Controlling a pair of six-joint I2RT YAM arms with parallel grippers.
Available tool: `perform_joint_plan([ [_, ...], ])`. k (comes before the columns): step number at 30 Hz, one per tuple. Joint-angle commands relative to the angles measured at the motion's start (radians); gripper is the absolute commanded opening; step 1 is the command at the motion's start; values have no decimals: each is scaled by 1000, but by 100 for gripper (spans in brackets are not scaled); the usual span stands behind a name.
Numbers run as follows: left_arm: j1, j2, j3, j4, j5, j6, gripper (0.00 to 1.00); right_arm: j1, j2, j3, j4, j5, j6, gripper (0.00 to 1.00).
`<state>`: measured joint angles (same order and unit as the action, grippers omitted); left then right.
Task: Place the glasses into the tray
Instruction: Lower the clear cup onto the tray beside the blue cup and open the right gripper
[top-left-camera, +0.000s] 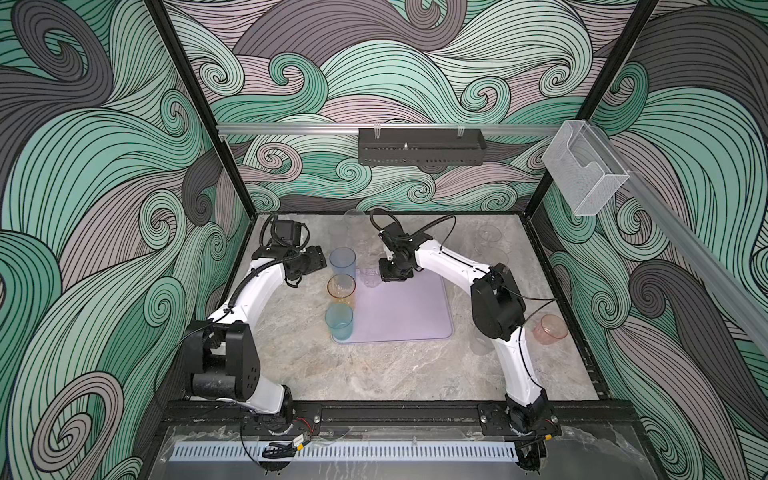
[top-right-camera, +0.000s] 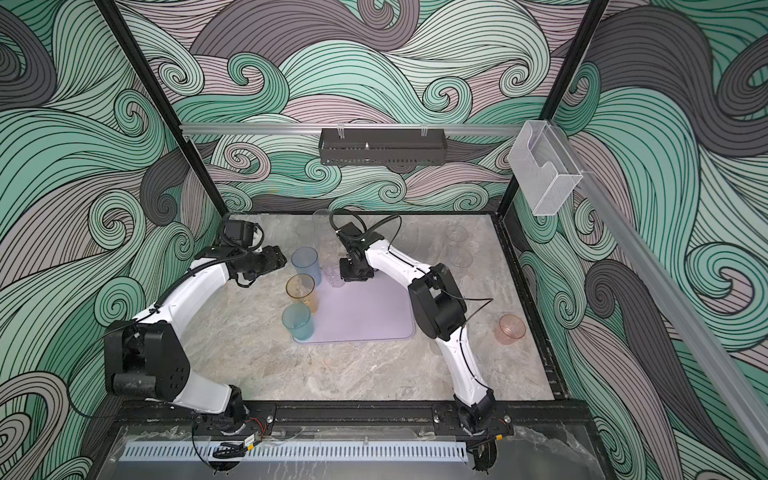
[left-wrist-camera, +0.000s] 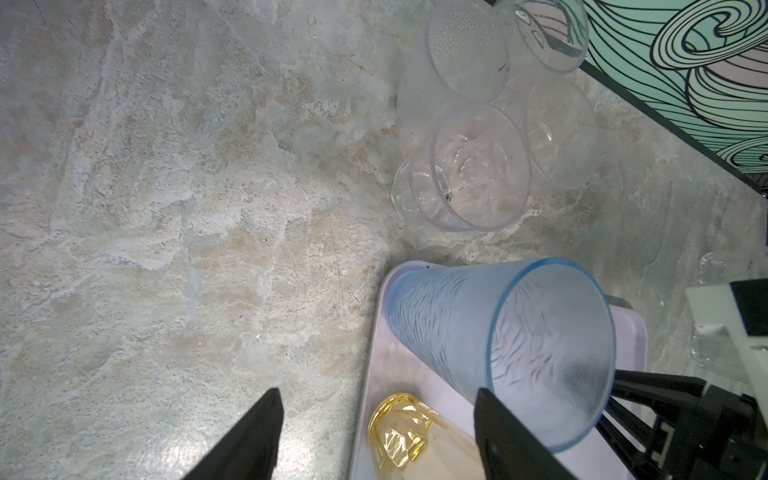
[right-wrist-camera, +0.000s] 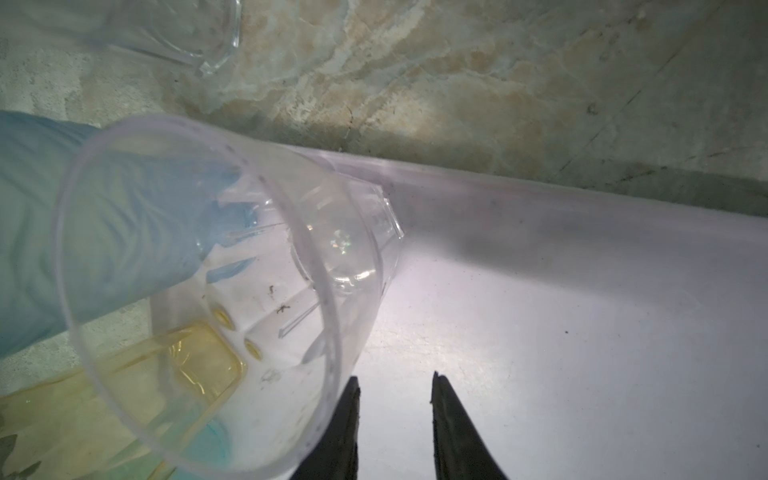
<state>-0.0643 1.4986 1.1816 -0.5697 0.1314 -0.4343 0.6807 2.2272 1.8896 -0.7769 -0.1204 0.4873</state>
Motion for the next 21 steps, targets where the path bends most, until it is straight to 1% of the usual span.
perform_joint_plan([
  [1,-6,1,36,-20,4,8,75,6,30,34,-6,-19,9,30],
  [8,-5,6,56,-31,-22,9,75,3,-3,19,-8,-13,-2,30],
  [14,7,41,131,-32,-37,-34,75,3,-125,-89,-7,-3,-33,32],
  [16,14,76,164,-10,-7,-56,75,2,-182,-145,-7,13,-44,32],
  [18,28,129,184,39,51,-76,75,2,-232,-198,-2,27,-49,33],
  [21,61,248,283,41,145,-109,73,2,-300,-270,14,37,-53,33],
])
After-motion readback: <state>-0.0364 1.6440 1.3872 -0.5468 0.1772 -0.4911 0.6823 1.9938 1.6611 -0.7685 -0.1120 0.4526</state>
